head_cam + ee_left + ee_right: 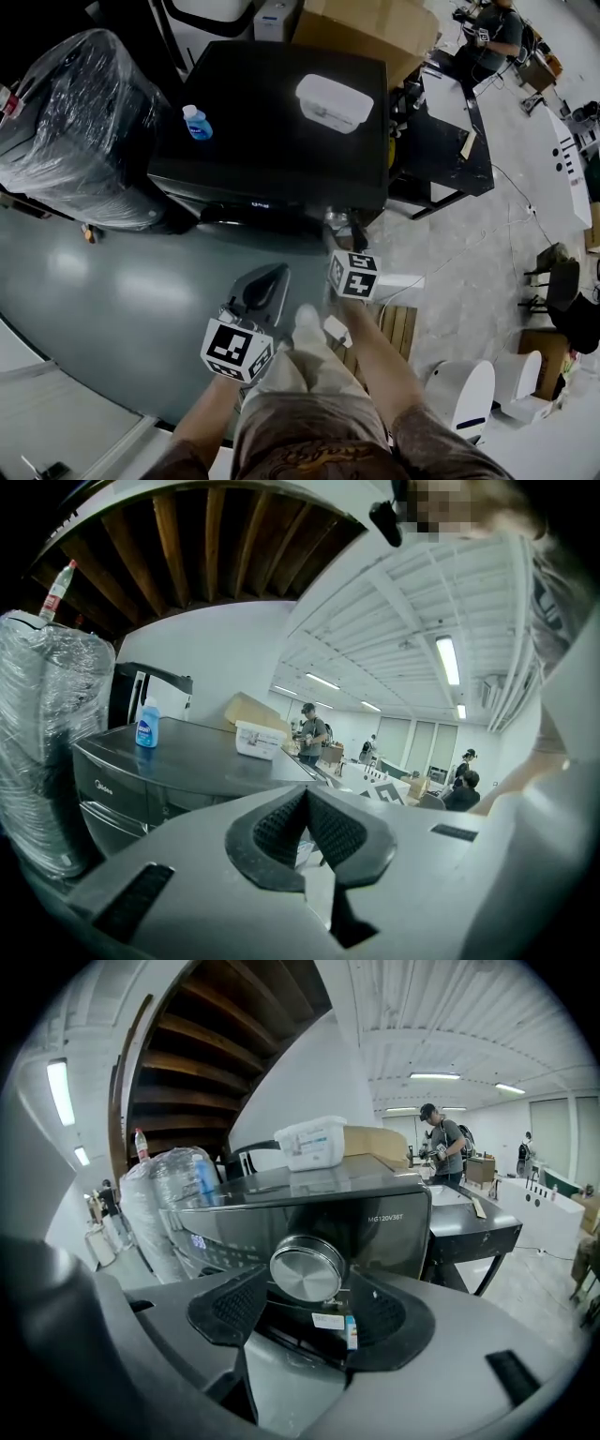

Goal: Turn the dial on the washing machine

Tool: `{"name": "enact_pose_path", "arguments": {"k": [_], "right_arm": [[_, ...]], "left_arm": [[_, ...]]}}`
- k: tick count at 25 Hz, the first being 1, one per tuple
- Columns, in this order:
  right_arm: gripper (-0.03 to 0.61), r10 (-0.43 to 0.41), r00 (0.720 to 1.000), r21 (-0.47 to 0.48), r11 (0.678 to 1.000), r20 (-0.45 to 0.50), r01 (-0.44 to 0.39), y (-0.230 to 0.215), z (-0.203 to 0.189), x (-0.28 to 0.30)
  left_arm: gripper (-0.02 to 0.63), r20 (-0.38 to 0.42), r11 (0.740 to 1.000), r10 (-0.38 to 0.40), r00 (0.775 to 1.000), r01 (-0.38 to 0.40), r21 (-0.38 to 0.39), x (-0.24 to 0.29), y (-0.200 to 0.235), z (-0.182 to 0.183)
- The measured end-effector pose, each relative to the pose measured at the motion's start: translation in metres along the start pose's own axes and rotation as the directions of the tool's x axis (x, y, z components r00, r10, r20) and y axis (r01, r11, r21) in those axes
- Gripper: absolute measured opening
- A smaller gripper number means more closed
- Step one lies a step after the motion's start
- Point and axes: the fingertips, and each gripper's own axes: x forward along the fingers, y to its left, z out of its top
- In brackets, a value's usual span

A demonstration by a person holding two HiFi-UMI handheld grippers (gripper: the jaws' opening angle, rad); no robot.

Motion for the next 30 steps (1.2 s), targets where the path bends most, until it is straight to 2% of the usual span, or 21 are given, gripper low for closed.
{"name": "enact_pose_path", "arguments": {"k": [10,14,17,21,25,30], "right_arm": [[0.252,0.013,1.000,0.046,0.999,-0.025,-0.011,0.003,0.001,0.011],[0.250,0.047,0.999,0.135,0.990,-0.016,-0.044,0.001,0.000,0.010],[0.250,0.081,0.997,0.246,0.966,0.010,-0.081,-0.001,0.000,0.010],[0.250,0.118,0.992,0.332,0.935,0.043,-0.126,-0.002,0.000,0.010],[0.250,0.160,0.983,0.440,0.879,0.086,-0.182,-0.003,-0.001,0.010],[0.250,0.181,0.974,0.517,0.826,0.136,-0.226,-0.005,0.002,0.009]], "left_arm": [[-0.008,-0.015,1.000,-0.001,1.000,0.001,-0.002,0.007,0.002,-0.002],[-0.008,-0.015,1.000,0.007,1.000,-0.007,-0.007,0.009,0.003,-0.003],[-0.008,-0.019,1.000,0.012,1.000,-0.012,-0.008,0.009,0.004,-0.005],[-0.008,-0.022,1.000,0.018,1.000,-0.018,-0.014,0.009,0.004,-0.006],[-0.008,-0.021,1.000,0.017,1.000,-0.017,-0.012,0.011,0.002,-0.006],[-0.008,-0.022,1.000,0.015,1.000,-0.015,-0.010,0.013,0.000,-0.006]]}}
